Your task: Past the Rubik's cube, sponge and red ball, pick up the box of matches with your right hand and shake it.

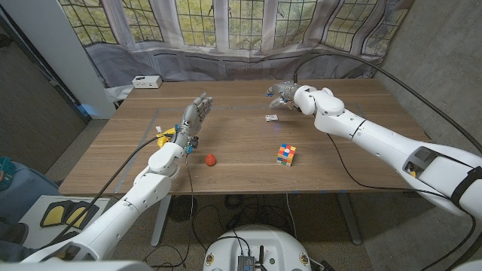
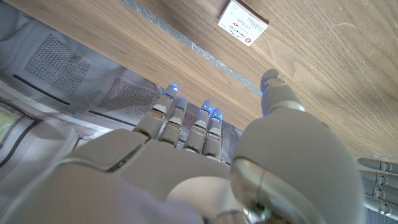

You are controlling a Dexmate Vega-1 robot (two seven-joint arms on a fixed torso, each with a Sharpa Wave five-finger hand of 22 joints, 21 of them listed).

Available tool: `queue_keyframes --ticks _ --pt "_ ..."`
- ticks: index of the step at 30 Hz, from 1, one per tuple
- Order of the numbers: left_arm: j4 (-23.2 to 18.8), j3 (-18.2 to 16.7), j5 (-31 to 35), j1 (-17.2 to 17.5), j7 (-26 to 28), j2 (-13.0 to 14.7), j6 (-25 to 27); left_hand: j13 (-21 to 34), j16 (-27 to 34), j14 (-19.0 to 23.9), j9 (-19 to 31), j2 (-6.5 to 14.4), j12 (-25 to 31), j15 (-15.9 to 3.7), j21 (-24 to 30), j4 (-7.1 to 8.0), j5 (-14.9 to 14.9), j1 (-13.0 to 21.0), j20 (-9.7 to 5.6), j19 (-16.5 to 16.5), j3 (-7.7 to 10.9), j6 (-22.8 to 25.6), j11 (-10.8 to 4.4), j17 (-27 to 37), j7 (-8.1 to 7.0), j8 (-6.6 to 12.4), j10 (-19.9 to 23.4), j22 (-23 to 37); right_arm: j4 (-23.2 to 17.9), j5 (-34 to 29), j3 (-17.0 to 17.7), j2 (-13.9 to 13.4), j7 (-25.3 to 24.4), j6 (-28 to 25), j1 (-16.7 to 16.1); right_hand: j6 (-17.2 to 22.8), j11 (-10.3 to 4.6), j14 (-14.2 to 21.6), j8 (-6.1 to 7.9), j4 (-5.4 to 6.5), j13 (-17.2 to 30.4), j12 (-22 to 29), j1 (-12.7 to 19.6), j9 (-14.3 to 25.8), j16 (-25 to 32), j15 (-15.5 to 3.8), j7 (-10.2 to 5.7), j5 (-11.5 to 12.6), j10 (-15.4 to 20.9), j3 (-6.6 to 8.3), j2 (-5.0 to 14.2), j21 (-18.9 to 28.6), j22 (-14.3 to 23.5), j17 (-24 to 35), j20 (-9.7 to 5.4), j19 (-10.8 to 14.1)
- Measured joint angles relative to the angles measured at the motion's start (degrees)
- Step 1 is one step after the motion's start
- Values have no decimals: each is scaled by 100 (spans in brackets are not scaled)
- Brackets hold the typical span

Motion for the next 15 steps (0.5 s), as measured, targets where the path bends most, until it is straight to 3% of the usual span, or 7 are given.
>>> queue_keyframes --ticks 15 --pt "-29 1 3 -4 0 23 0 0 0 0 0 0 0 0 0 0 0 0 0 0 0 20 0 0 -21 0 0 0 255 -19 -190 103 -17 -29 86 -69 -59 8 0 -35 1 -32 167 19 -41 -54 -28 45 -59 35 -62 0 0 1 0 63"
